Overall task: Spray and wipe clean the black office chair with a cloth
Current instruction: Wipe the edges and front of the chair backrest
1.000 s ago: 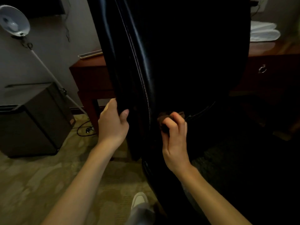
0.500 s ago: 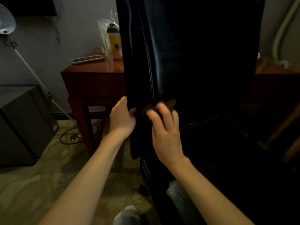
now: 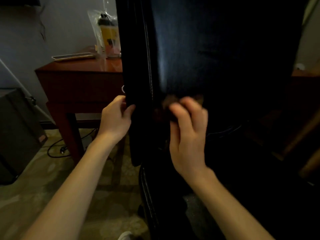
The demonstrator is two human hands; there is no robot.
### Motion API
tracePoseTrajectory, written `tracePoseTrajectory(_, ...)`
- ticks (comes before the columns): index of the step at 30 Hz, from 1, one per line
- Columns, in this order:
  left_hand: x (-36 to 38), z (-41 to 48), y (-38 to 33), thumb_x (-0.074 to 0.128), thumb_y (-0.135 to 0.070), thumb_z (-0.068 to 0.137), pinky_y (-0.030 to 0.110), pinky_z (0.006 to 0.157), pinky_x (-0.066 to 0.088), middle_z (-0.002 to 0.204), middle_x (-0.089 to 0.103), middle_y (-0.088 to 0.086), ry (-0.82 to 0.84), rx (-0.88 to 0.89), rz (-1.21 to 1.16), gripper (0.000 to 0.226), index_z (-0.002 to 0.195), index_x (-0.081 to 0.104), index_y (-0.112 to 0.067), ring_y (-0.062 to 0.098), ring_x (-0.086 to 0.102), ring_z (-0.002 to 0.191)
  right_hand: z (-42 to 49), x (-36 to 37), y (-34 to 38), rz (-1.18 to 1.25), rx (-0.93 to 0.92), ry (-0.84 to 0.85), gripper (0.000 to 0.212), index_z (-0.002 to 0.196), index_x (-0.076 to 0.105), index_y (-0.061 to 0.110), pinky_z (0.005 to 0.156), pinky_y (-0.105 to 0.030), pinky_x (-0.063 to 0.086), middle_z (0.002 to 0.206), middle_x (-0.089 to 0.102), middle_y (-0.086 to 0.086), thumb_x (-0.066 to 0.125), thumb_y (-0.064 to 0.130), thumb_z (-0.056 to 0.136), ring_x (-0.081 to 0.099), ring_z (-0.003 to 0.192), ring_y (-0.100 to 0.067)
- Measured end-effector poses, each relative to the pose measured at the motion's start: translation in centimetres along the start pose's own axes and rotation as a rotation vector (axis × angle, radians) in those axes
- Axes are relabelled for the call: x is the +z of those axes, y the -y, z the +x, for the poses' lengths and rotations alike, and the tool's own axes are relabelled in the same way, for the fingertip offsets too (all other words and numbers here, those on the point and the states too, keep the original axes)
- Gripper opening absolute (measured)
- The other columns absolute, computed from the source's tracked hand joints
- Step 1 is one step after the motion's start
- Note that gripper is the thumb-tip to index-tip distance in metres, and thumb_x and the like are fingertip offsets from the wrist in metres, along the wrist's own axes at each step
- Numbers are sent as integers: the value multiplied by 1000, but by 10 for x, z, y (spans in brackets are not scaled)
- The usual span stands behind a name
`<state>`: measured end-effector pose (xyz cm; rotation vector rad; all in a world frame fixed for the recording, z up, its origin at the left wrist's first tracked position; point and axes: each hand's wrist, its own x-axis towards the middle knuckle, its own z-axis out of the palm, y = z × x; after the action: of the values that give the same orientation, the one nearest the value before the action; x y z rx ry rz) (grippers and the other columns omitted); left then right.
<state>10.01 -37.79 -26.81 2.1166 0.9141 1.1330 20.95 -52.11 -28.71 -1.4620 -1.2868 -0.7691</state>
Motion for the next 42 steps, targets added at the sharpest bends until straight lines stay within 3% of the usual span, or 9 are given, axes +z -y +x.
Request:
tracePoseTrajectory(4,35,-27,43,53,-23,94,-1,58,38,86,57,-16,-110,-62,-97,7,100,55,-21,-7,56,77,34,22,-17,-71,-160,-3,27,117,58,12,95,-39,38,129,50,-15,44,12,94,45,104,-38)
tracePoseTrajectory(9,69,-44,72,49,-22,96,7,62,43,93,62,-6,-59,-141,-237,13,104,57,-17,-8,57,77,-9,47,-62,-109,-286,85,30,117,43,23,91,-37,38,129,33,-4,22,36,101,37,107,-33)
tracePoseTrajectory(14,86,-23,72,39,-26,100,20,64,45,103,61,2,125,-200,-376,16,110,52,-25,12,60,87,-39,57,-129,-358,-544,206,45,128,41,18,96,-46,41,131,35,-8,59,29,88,45,112,-38)
tracePoseTrajectory(21,109,7,73,36,-28,101,25,54,31,80,51,-1,282,-201,-524,14,99,49,-24,23,42,70,-52,29,-163,-471,-650,375,33,123,45,16,89,-40,45,131,37,-5,44,19,90,40,113,-31)
tracePoseTrajectory(25,126,10,75,38,-35,99,26,61,39,83,57,-5,112,-125,-377,21,101,50,-18,11,53,72,-20,51,-135,-439,-925,296,35,123,45,13,94,-38,36,134,46,-5,56,14,90,38,117,-30)
tracePoseTrajectory(29,123,13,76,37,-35,99,27,60,38,85,56,-3,191,-163,-399,17,101,50,-23,15,52,75,-2,51,-157,-573,-1150,374,36,123,45,10,92,-38,34,132,50,-5,52,9,88,38,115,-28)
tracePoseTrajectory(32,122,14,75,33,-26,102,17,49,34,81,51,-2,230,-199,-489,18,94,47,-35,18,44,68,0,17,-202,-620,-1089,443,32,125,44,12,92,-38,35,133,44,-6,39,8,94,40,115,-28)
tracePoseTrajectory(37,124,10,72,32,-24,102,21,55,34,82,49,-3,232,-196,-523,19,96,47,-34,11,44,67,-1,-72,-265,-800,-840,541,42,126,42,13,87,-48,42,130,37,-11,36,11,85,39,111,-35)
tracePoseTrajectory(42,123,8,74,32,-23,102,17,51,33,79,48,-3,224,-213,-542,18,97,48,-29,5,45,59,-17,-86,-241,-643,-622,507,40,125,44,15,87,-47,48,128,38,-15,44,11,85,40,110,-38)
